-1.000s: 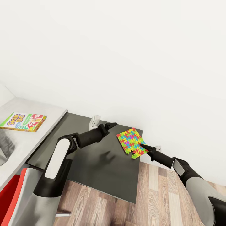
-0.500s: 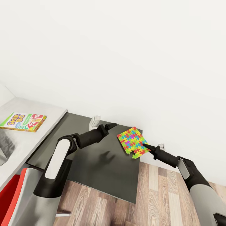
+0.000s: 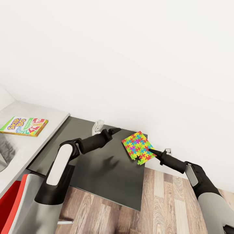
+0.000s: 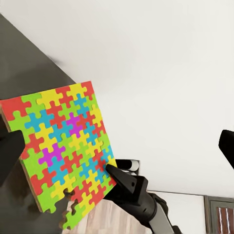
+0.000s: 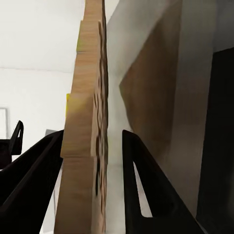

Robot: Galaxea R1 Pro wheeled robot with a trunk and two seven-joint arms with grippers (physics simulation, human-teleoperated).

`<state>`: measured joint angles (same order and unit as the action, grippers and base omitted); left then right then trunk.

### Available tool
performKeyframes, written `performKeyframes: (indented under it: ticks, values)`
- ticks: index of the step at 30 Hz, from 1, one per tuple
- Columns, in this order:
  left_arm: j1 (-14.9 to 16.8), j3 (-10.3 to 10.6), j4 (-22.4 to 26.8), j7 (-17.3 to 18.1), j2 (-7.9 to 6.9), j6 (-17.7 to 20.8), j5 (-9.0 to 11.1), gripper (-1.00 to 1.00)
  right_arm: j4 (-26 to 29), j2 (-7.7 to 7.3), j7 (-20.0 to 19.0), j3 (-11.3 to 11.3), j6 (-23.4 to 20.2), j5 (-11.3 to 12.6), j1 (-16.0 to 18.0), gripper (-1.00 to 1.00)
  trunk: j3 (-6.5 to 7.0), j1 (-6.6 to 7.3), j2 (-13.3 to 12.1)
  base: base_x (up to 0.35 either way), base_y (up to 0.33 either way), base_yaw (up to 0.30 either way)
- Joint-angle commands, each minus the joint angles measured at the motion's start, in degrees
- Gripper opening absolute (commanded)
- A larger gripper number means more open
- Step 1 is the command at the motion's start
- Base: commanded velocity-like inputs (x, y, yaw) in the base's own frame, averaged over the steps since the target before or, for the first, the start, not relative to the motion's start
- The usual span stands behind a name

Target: Put all the toys in the child's room - the three board games (two on the bed and one on the table), the two jigsaw puzzles on the table, and the tennis ball on the table - inside the toy box on the table in the child's room.

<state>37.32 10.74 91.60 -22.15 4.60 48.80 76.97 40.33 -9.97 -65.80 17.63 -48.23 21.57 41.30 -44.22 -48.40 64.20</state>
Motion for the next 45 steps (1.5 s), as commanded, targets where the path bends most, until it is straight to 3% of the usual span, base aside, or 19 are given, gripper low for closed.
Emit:
performKeyframes:
  ticks: [1,12,31,42,45]
  values:
    - [0.0,0.0,0.0,-0.7,-0.01,0.1,0.6,1.00,0.1,-0.03,-0.1,0.0,-0.2,-0.1,0.0,-1.00,-0.04,0.00,0.0,0.000,0.000,0.000]
    - [0.0,0.1,-0.1,-0.7,-0.01,0.1,0.5,1.00,2.4,-0.03,-0.4,0.0,-1.5,-0.1,-0.5,-1.00,-0.04,0.00,0.0,0.000,0.000,0.000]
    - [-0.1,0.1,0.0,-0.7,0.22,0.1,0.5,1.00,13.1,-0.43,-1.5,0.0,-7.5,0.3,-4.6,-1.00,-0.04,0.00,0.0,0.000,0.000,0.000]
    - [-0.1,0.1,0.0,-0.7,0.23,0.1,0.5,1.00,14.3,-0.28,-1.7,0.0,-8.1,0.3,-5.0,-1.00,-0.04,0.00,0.0,0.000,0.000,0.000]
    - [-0.1,0.1,0.0,-0.7,0.19,0.1,0.4,1.00,14.4,-0.21,-1.7,0.1,-8.1,0.3,-5.0,-1.00,0.50,0.66,-1.2,0.000,0.000,0.000]
